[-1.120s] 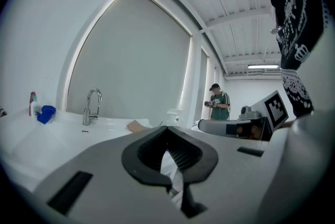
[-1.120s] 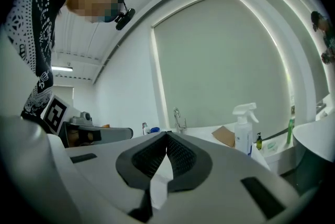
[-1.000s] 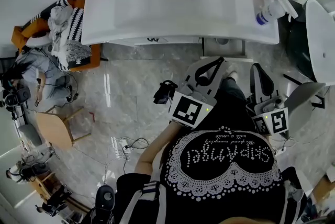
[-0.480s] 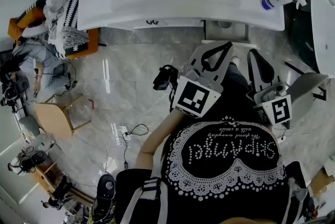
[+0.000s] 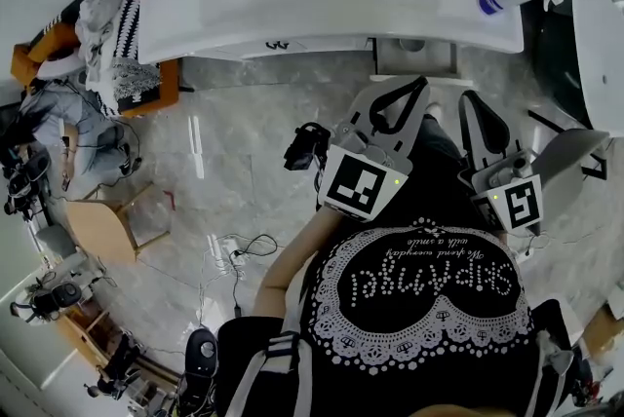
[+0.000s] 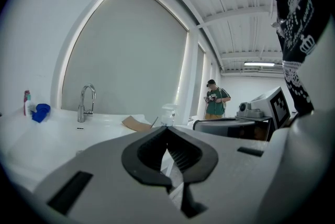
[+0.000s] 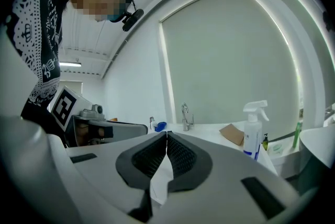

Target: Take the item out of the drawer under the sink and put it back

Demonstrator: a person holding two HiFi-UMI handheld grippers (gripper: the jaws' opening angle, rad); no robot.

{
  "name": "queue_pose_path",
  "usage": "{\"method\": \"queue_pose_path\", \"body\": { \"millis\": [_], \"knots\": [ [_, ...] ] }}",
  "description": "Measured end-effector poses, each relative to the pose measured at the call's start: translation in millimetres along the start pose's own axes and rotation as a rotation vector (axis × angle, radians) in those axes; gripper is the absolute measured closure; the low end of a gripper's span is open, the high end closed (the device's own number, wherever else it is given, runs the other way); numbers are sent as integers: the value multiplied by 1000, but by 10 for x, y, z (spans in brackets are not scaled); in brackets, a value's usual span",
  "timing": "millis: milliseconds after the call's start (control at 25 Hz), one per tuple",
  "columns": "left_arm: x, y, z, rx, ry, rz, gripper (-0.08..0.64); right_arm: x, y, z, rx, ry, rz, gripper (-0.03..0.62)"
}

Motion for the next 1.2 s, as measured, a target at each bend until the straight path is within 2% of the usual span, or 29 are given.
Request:
{"method": "queue_pose_path", "body": {
  "millis": [560,1200],
  "knots": [
    [22,25,5,-33,32,-10,557,29,11,-22,-20,-15,1,574],
    [13,85,-70,-13,26,0,557,32,107,41,-8,-31,-1,574]
  ]
}}
Point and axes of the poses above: the fingertips, and each gripper's own axes: y backward along the fingers, z to its left, x out of its underside, the point moved 8 cm from there along y, backward along the fingers, and after that the axes turned 7 degrees about -x, right-handed, at the moved point
